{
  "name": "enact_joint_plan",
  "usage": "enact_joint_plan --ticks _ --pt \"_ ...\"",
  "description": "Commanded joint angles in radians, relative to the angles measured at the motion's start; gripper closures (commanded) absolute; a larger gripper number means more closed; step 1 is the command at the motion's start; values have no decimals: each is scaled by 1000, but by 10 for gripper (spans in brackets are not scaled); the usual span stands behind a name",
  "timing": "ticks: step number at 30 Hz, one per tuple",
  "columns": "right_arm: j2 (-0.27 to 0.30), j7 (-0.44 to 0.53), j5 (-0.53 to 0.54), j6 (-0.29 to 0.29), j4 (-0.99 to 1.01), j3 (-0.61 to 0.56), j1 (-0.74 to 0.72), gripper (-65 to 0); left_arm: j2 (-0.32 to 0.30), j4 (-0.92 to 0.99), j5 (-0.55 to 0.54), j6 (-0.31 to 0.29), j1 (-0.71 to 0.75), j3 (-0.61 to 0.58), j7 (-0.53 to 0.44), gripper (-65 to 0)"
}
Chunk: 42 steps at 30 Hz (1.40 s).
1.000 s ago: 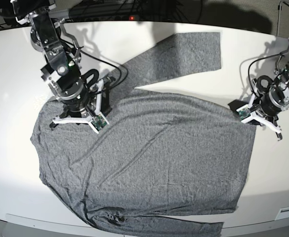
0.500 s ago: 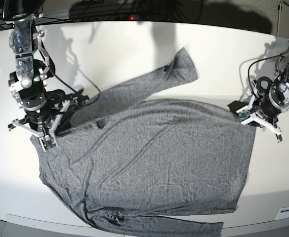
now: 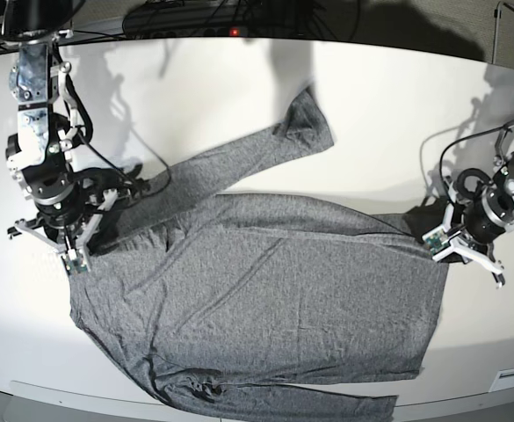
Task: Fold the T-shirt properly
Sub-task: 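Drag the held shoulder with the right gripper along the shirt side toward the hem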
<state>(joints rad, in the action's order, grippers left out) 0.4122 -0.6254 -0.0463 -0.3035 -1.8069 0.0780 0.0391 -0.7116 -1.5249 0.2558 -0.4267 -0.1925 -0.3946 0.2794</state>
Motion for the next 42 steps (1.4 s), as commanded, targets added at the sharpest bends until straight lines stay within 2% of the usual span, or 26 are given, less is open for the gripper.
enact_joint_plan --ticks 1,6,11,14,19,24,26,33,39,42 --pt "12 28 -2 2 -6 7 -24 0 -17 -13 0 19 -33 8 -15 0" --pt "11 64 8 2 98 7 -66 0 -17 2 -7 19 -48 8 -24 0" --pt "12 101 25 -26 223 7 -129 0 -3 101 -25 18 -63 8 -101 0" --pt "11 126 27 -64 270 7 -171 0 33 180 -25 19 -82 8 -128 0" --pt "11 132 59 -69 332 7 -241 0 105 308 -21 19 -139 8 -224 0" --pt "11 136 58 -102 400 7 -312 0 161 393 -2 19 -205 8 -221 0" --pt "11 136 58 -110 418 7 -336 0 166 415 32 18 -226 8 -220 0" --pt "11 146 58 -112 508 7 -394 0 163 451 31 19 -257 8 -213 0" --pt "11 212 58 -134 658 7 -433 0 163 479 31 19 -257 8 -214 0" --pt "3 244 56 -140 689 7 -438 0 163 508 31 19 -257 8 -264 0"
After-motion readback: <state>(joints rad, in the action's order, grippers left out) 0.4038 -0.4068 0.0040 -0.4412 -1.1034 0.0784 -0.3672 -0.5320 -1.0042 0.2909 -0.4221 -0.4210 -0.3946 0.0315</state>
